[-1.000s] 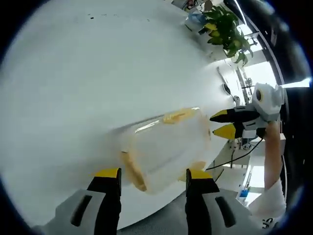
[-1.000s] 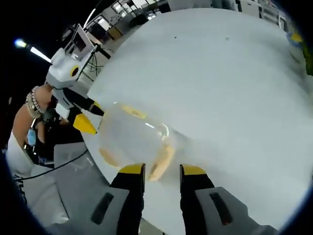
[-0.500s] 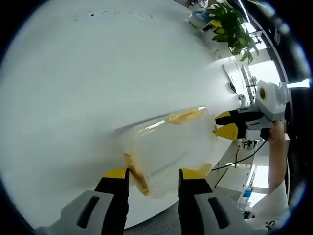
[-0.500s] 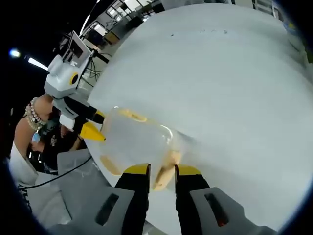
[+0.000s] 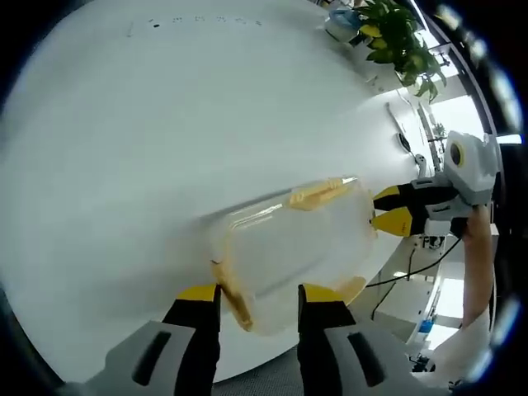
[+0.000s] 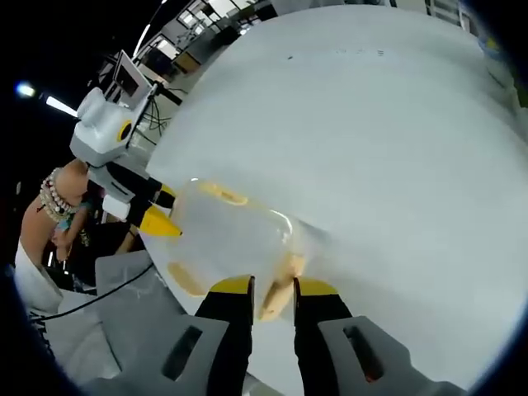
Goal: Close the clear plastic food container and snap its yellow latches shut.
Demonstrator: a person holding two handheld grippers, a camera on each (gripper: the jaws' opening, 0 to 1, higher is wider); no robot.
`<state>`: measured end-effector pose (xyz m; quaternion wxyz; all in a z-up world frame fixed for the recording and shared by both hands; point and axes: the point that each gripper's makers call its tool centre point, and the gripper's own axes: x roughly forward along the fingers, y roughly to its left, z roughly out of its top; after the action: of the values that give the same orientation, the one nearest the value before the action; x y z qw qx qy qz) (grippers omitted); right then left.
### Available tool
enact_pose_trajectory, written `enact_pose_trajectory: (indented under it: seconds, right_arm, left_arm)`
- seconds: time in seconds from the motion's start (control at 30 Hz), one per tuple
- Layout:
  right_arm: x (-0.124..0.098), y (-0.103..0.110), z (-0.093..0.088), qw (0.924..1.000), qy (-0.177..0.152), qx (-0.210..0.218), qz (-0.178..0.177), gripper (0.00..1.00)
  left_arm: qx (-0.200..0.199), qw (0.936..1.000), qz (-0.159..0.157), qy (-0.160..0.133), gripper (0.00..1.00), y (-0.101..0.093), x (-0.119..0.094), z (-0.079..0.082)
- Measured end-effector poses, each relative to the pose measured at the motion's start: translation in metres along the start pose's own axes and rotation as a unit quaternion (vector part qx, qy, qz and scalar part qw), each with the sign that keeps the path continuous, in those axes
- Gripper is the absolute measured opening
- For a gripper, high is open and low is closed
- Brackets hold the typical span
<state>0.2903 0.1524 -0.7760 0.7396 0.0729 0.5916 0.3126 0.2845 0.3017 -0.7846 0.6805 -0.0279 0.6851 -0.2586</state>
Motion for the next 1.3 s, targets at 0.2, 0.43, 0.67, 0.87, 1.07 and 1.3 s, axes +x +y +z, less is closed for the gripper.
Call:
enact_pose_trajectory:
  seconds: [0.2,0.43,0.67,0.87,1.07,1.3]
  right_arm:
    - [0.0,0.001,0.0,0.9999,0.012,0.003,-0.002,0.14]
    - [0.0,0.001,-0.001,0.9998,0.013,0.014,0.002,0.13]
    - [-0.004,0.002,0.003,0.9997,0.003,0.021,0.009,0.12]
    - [-0.007,0.0,0.002,0.9997,0.003,0.021,0.009,0.12]
    - [-0.008,-0.001,-0.002,0.9996,0.003,0.025,0.013,0.12]
    - [-0.004,0.0,-0.003,0.9996,0.003,0.025,0.014,0.12]
  left_arm:
    - [0.005,1.0,-0.002,-0.005,0.3,0.001,0.0,0.0]
    - [-0.003,1.0,-0.004,-0.007,0.29,0.001,0.001,0.0]
    - [-0.005,1.0,-0.006,-0.005,0.28,0.0,0.001,0.001]
    - [-0.004,1.0,-0.007,-0.004,0.28,-0.001,0.001,0.001]
    - [-0.004,1.0,-0.007,0.003,0.25,-0.002,0.001,0.002]
    - [-0.006,0.9997,-0.022,0.005,0.26,0.0,-0.011,0.001]
